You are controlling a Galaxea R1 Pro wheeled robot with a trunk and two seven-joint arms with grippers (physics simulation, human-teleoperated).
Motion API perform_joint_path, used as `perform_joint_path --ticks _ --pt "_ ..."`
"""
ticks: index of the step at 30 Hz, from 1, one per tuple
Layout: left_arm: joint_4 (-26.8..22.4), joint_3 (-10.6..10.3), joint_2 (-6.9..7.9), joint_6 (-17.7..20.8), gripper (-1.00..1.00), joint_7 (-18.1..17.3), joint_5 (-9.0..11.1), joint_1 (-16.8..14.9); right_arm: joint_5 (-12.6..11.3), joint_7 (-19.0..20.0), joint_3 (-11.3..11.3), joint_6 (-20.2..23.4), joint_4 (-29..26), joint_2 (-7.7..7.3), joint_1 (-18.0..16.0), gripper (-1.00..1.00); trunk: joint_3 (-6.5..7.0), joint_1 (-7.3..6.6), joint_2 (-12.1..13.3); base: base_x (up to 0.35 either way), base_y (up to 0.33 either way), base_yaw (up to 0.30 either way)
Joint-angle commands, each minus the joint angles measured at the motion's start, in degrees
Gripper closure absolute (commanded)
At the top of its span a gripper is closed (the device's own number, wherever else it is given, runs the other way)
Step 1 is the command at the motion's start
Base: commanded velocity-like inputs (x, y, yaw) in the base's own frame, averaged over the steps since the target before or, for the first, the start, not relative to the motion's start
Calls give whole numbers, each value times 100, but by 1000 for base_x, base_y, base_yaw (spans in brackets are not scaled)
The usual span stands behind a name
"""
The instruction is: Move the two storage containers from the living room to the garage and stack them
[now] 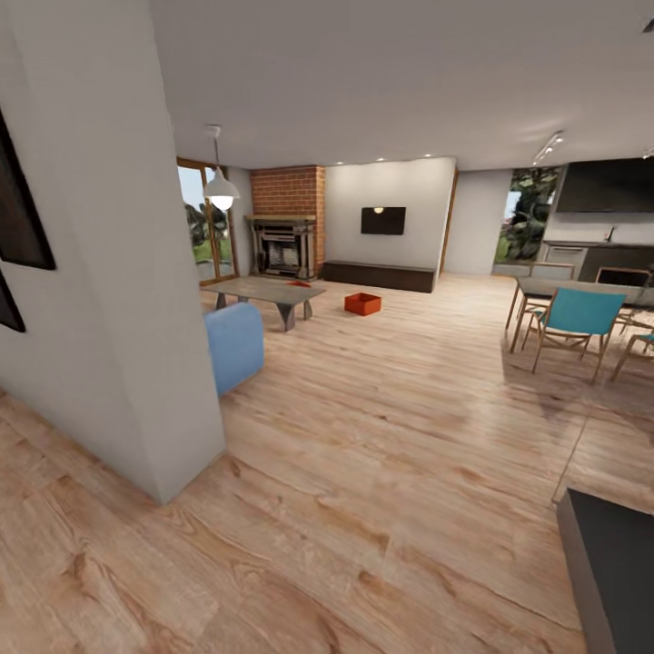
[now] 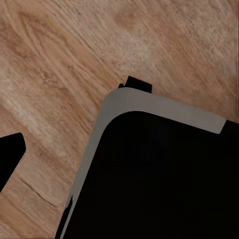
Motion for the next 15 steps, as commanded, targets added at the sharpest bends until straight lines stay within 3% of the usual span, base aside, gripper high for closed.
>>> perform_joint_path --ticks 1,15 --pt "-2 14 -1 -11 -100 5 8 -1 -59 -9 49 -32 20 4 -8 -100 -6 3 -3 323 23 -248" --pt "6 14 -5 -16 -100 0 9 -1 -59 -9 49 -32 16 5 -7 -100 -6 3 -3 323 3 -249"
